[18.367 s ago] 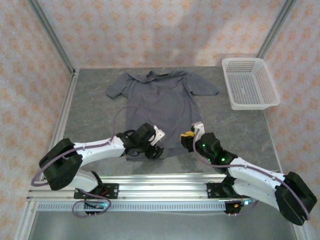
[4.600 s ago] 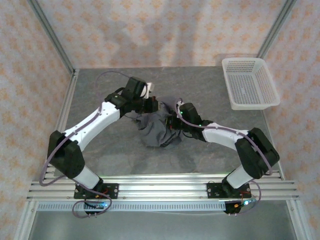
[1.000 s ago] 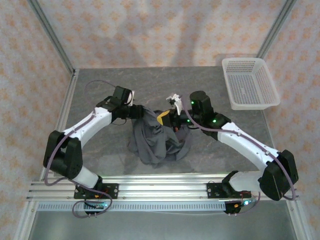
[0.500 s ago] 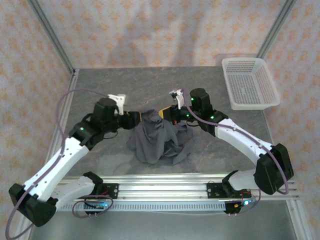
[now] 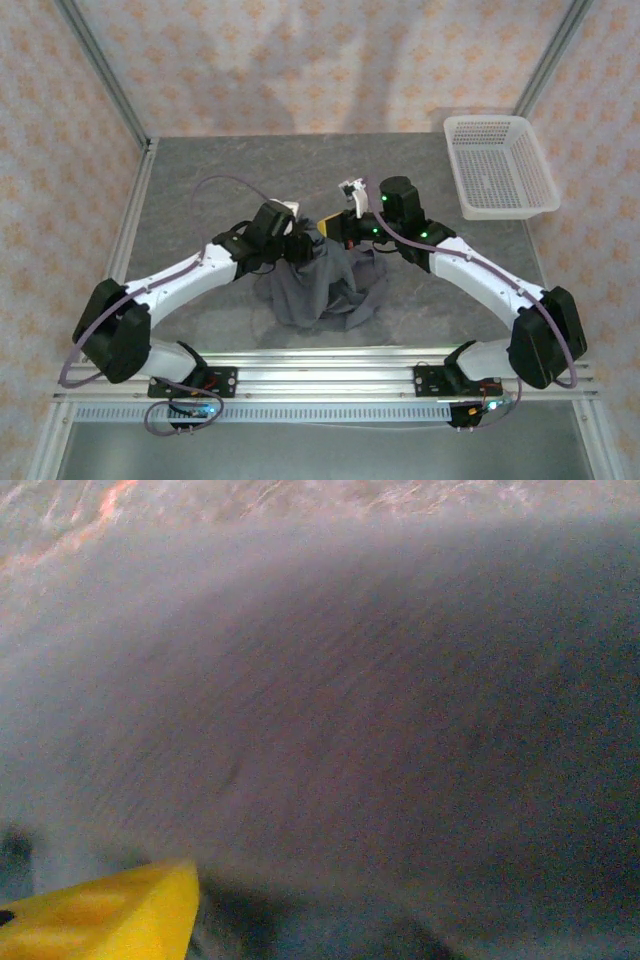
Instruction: Fold the inside-out t-shirt
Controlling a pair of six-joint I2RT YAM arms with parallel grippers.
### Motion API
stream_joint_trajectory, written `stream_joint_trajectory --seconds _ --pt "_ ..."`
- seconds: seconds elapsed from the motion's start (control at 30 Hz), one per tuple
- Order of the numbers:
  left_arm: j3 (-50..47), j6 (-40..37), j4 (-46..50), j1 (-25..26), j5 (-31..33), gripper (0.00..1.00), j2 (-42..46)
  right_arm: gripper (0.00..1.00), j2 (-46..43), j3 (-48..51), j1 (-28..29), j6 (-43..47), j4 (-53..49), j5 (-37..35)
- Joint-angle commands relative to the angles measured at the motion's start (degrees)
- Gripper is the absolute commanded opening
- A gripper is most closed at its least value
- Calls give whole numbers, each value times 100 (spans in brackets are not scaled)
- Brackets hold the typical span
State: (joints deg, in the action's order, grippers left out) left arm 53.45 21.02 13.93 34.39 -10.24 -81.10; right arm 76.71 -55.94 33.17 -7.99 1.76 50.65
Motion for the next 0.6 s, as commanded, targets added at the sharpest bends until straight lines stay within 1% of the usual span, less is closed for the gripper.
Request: stream_joint_trajectory --seconds 0.0,0.07,0.17,0.2,0.23,0.27,0.3,0.37,0.4,0.43,0.47,0.57 --pt "-7 -379 -1167 6 -528 78 -142 0 -185 -184 -3 -122 218 190" --pt "-19 -485 -1363 6 -470 88 -243 0 -125 -206 4 -253 308 291" --pt "46 -541 -1402 -2 -92 90 -257 0 -60 -248 5 -411 288 380" --pt "87 -541 -1394 -2 38 88 -266 0 -59 -250 5 -450 269 384" --pt "169 -506 -1310 -2 243 83 -287 0 -62 -242 5 -486 251 355" --pt "266 -448 -1171 -2 431 74 -301 0 -80 -230 -2 -506 234 296" --pt "322 -397 -1082 -11 538 62 -287 0 -103 -216 -9 -509 182 231" --pt "200 -269 -1194 -37 486 29 19 0 -173 -240 -66 -421 -117 -101" --pt "140 -199 -1241 -41 387 16 228 0 -202 -250 -102 -365 -255 -239" --pt "127 -129 -1188 -46 207 7 485 0 -243 -264 -207 -334 -465 -579" --pt "196 -90 -1006 -60 -59 1 722 0 -269 -251 -328 -326 -629 -916" --pt "650 -225 -60 -63 -983 0 1113 0 -232 -218 -693 -158 -1237 -2207"
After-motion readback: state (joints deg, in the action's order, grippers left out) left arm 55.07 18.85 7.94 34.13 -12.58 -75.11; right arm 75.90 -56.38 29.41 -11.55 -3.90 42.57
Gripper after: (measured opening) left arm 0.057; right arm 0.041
